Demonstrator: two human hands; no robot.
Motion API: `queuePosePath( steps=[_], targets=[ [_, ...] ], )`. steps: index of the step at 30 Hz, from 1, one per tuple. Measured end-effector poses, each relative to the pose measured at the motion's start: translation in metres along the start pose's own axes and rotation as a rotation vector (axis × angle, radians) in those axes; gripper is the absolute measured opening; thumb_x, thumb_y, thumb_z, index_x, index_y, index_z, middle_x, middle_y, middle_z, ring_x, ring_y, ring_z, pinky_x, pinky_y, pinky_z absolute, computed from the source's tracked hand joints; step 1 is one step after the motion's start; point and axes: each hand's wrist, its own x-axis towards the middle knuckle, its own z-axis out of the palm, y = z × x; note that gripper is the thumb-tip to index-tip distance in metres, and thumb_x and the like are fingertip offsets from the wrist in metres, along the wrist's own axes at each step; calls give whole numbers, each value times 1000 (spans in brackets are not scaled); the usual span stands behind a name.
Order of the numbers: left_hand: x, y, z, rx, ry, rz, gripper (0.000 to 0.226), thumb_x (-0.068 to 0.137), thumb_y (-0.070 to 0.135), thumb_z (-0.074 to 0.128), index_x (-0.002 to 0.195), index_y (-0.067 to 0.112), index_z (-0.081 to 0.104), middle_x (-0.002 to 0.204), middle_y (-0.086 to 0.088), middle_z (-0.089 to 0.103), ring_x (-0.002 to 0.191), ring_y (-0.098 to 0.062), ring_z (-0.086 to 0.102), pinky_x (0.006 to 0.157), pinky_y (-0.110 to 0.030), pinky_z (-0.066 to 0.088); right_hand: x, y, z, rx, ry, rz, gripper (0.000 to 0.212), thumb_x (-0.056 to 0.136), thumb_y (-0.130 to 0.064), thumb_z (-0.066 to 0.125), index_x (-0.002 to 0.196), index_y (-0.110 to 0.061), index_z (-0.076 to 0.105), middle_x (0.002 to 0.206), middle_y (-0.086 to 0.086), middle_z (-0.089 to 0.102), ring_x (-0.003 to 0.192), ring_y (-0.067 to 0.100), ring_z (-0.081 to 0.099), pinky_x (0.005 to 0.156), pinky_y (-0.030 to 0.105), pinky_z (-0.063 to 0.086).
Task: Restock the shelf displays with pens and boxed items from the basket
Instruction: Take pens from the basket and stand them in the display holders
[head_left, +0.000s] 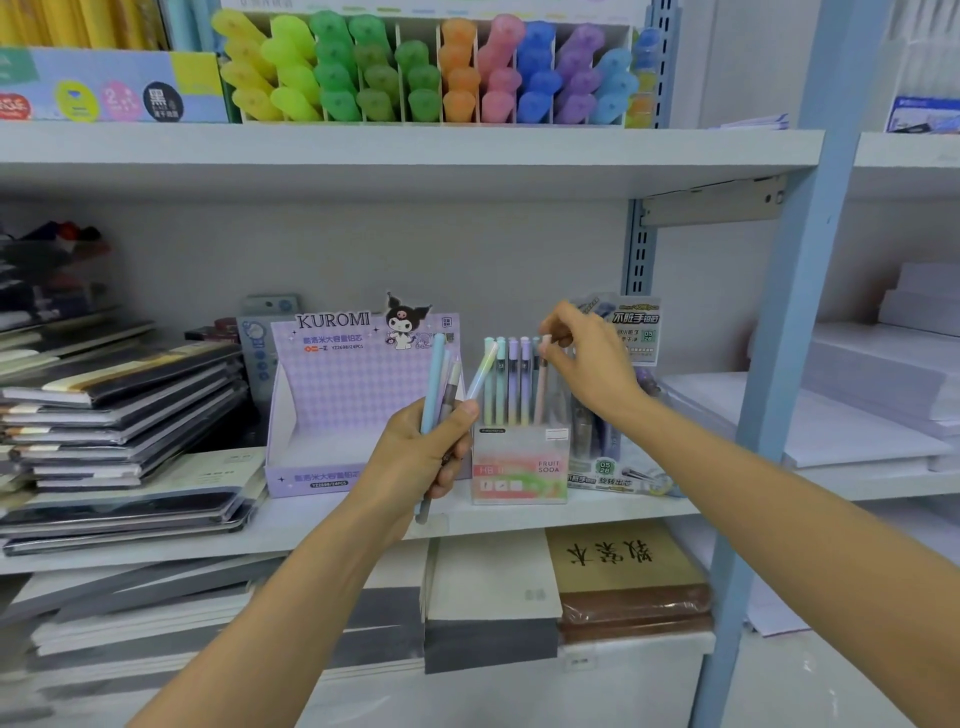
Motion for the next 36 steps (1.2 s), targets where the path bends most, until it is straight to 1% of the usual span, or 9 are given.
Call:
queuePosePath(
  steps=[5,8,11,15,21,26,30,33,36],
  targets=[
    [-2,2,-1,2,4,12,24,91,32,64,91,9,58,57,3,53,40,-8,39,37,-18,32,0,4,1,-56,-17,65,16,93,-27,61,102,-16,68,106,0,47,111,19,41,89,28,35],
    [-4,4,-1,7,-6,18,23,91,32,64,87,11,58,57,3,53,40,-8,38,36,-18,32,-3,-11,-11,211,31,59,16,94,-32,58,106,-22,65,106,-8,47,90,9,54,82,21,42],
    [-6,7,2,12,-21,19,22,91,32,64,86,12,58,57,3,53,39,-8,38,36,-18,32,-12,-37,-19,593,-127,50,23,96,-30,57,114,-17,61,109,-3,60,72,12,66,64,23,51],
    [-11,12,6,-1,-28,19,24,85,31,71,86,10,59,58,1,57,38,-9,38,35,-18,31,-22,-52,-20,791,-291,49,12,91,-11,64,101,-5,66,84,7,68,69,18,66,63,25,54],
    [-19,20,-5,-111,102,16,27,60,36,79,74,15,70,64,-2,63,35,-9,32,33,-16,23,-25,-48,-31,1008,-103,199,6,90,-2,63,95,0,65,81,16,70,68,21,68,65,23,58],
    [-22,25,-6,-208,335,120,24,78,33,75,79,9,70,52,1,60,32,-7,25,32,-18,23,-41,-47,-34,1037,-327,256,9,85,0,66,94,2,65,80,16,72,70,23,71,66,24,59],
    [-25,31,1,-286,391,176,15,80,30,75,84,16,74,58,-8,49,34,-8,23,32,-17,22,-54,-50,-31,828,-603,180,10,85,-8,69,93,-3,68,86,13,73,80,22,70,74,26,57],
    [-29,34,5,-199,363,173,11,83,29,74,75,23,77,80,-14,52,36,-9,21,33,-18,22,-53,-58,-31,736,-412,106,13,90,-19,65,95,-9,71,91,9,73,84,17,68,81,28,55],
    [-32,35,8,-67,302,162,12,82,27,75,83,15,74,63,-13,53,36,-9,24,34,-17,26,-46,-69,-38,762,-284,65,19,93,-27,60,104,-16,72,95,3,73,84,11,67,77,23,54]
  ],
)
